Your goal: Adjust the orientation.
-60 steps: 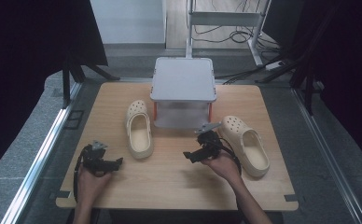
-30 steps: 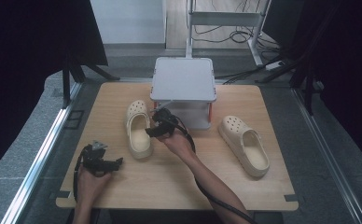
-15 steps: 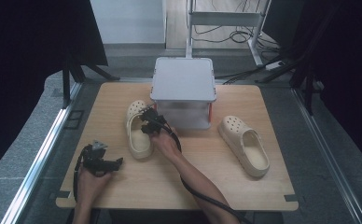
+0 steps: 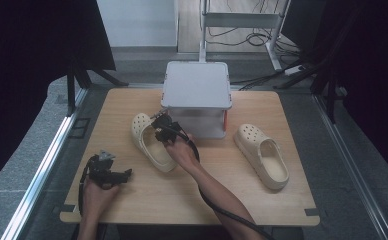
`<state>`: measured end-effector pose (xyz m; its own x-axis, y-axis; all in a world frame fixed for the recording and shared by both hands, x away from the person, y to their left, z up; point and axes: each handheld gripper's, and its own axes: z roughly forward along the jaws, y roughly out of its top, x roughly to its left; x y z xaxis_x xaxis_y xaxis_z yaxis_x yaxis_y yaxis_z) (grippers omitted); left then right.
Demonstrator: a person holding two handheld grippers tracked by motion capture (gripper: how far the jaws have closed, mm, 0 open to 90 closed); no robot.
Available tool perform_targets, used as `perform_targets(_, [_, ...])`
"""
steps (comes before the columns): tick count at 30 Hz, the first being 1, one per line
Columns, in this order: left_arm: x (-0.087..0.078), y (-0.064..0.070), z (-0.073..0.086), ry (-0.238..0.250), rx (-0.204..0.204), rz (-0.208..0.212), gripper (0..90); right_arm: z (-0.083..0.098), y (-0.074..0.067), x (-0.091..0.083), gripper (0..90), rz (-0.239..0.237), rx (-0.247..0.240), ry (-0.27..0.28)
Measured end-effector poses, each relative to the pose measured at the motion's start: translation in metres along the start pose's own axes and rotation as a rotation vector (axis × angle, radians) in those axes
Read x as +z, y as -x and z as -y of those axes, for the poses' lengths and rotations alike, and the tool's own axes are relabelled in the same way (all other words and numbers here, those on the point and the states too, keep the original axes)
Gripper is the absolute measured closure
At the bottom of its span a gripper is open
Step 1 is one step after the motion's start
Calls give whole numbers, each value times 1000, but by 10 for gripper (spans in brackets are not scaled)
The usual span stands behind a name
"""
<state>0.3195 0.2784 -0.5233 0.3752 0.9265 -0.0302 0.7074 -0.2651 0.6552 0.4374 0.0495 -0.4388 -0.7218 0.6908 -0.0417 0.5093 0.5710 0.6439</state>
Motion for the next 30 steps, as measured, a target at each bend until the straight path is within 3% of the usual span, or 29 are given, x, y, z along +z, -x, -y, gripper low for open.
perform_targets(5, [0, 0, 0, 1, -1, 0, 0, 6, 1, -22, 769, -48, -13, 3])
perform_targets(9, [0, 0, 0, 1, -1, -1, 0, 18, 6, -45, 769, -123, -7, 6])
perform_targets(11, [0, 0, 0, 1, -1, -1, 0, 19, 7, -48, 770, -126, -9, 5])
perform_targets(12, [0, 0, 0, 1, -1, 0, 0, 24, 8, -59, 769, -146, -8, 7])
perform_targets(23, [0, 0, 0, 0, -5, 0, 0, 49, 11, -105, 769, -195, -19, 25])
perform_targets(30, [0, 0, 0, -2, -5, 1, 0, 83, 11, -130, 769, -234, -9, 45])
